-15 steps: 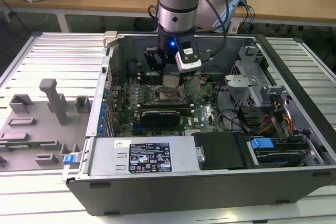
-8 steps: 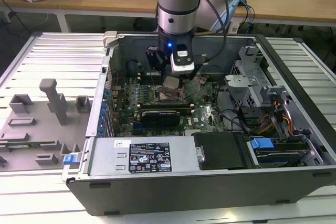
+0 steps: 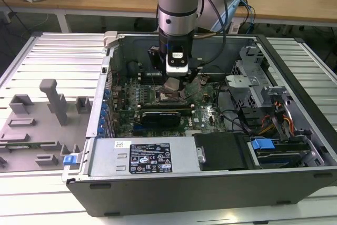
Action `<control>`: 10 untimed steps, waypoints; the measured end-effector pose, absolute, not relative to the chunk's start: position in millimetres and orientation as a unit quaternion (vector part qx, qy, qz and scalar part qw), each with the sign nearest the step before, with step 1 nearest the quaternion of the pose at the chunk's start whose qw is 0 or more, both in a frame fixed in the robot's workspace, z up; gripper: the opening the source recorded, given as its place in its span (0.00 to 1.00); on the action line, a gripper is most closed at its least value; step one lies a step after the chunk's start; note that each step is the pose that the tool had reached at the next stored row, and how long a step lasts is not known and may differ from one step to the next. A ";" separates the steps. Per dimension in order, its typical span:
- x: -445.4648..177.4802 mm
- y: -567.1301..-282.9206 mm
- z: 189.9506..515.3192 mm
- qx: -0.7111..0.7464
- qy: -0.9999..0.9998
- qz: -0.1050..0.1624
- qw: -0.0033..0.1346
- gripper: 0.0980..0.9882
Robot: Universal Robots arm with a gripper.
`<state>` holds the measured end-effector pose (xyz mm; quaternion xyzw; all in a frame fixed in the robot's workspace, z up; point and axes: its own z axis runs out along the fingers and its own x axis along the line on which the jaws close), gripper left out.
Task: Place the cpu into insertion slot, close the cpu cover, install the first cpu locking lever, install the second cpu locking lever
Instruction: 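Place the cpu into insertion slot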
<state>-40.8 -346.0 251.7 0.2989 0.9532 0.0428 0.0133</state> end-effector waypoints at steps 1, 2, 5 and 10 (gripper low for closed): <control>-40.8 -346.0 251.4 0.307 0.950 0.043 0.014 0.50; -40.8 -346.0 251.0 0.321 0.946 0.043 0.014 0.50; -40.7 -346.0 250.1 0.349 0.936 0.042 0.016 0.50; -40.7 -346.0 248.2 0.410 0.911 0.041 0.018 0.50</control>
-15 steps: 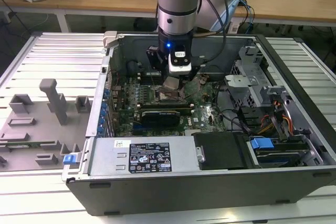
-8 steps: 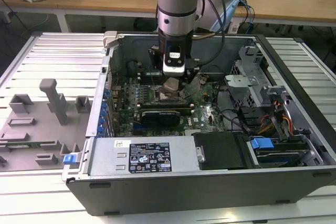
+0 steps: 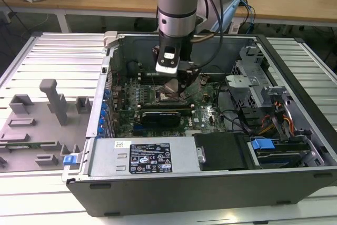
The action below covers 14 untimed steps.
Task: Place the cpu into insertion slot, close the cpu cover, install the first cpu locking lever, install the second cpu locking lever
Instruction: 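Place the cpu into insertion slot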
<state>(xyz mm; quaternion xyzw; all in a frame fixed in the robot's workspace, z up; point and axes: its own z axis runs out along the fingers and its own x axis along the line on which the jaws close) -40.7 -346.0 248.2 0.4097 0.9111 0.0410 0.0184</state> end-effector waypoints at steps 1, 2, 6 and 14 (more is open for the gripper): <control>-40.8 -346.0 248.0 0.417 0.908 0.041 0.019 0.50; -40.7 -346.0 247.7 0.425 0.904 0.041 0.019 0.50; -40.8 -346.0 246.7 0.456 0.889 0.040 0.020 0.50; -40.7 -346.0 244.5 0.526 0.850 0.038 0.024 0.50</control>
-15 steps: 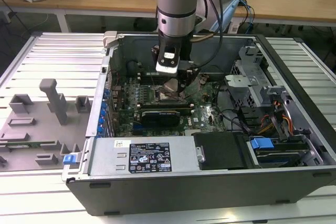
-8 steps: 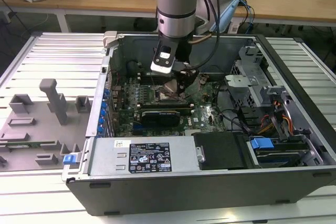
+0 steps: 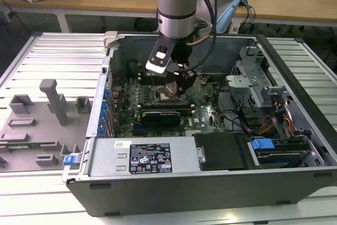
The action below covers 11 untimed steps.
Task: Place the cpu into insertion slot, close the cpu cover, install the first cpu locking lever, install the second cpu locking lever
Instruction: 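Place the cpu into insertion slot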
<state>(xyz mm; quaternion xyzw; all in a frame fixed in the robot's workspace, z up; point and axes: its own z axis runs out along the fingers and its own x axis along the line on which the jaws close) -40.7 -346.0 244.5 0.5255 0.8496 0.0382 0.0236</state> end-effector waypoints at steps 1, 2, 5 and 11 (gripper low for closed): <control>-40.8 -346.0 244.2 0.534 0.845 0.038 0.024 0.50; -40.8 -346.0 243.7 0.546 0.836 0.038 0.025 0.50; -40.7 -346.0 242.3 0.585 0.809 0.036 0.026 0.50; -40.8 -346.0 240.0 0.646 0.762 0.034 0.029 0.50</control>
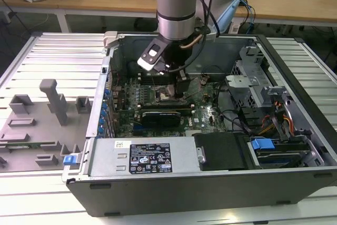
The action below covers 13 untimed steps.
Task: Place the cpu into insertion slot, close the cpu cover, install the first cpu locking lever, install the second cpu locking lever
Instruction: 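Place the cpu into insertion slot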
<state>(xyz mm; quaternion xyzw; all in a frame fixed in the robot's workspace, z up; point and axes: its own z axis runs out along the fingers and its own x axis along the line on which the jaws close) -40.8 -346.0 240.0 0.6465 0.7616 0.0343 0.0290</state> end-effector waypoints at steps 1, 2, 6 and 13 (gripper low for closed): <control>-40.7 -346.0 239.8 0.652 0.757 0.034 0.029 0.50; -40.8 -346.0 239.5 0.657 0.753 0.034 0.029 0.50; -40.8 -342.1 238.8 0.665 0.745 0.034 0.030 0.50; -40.8 -338.4 236.9 0.694 0.719 0.032 0.031 0.50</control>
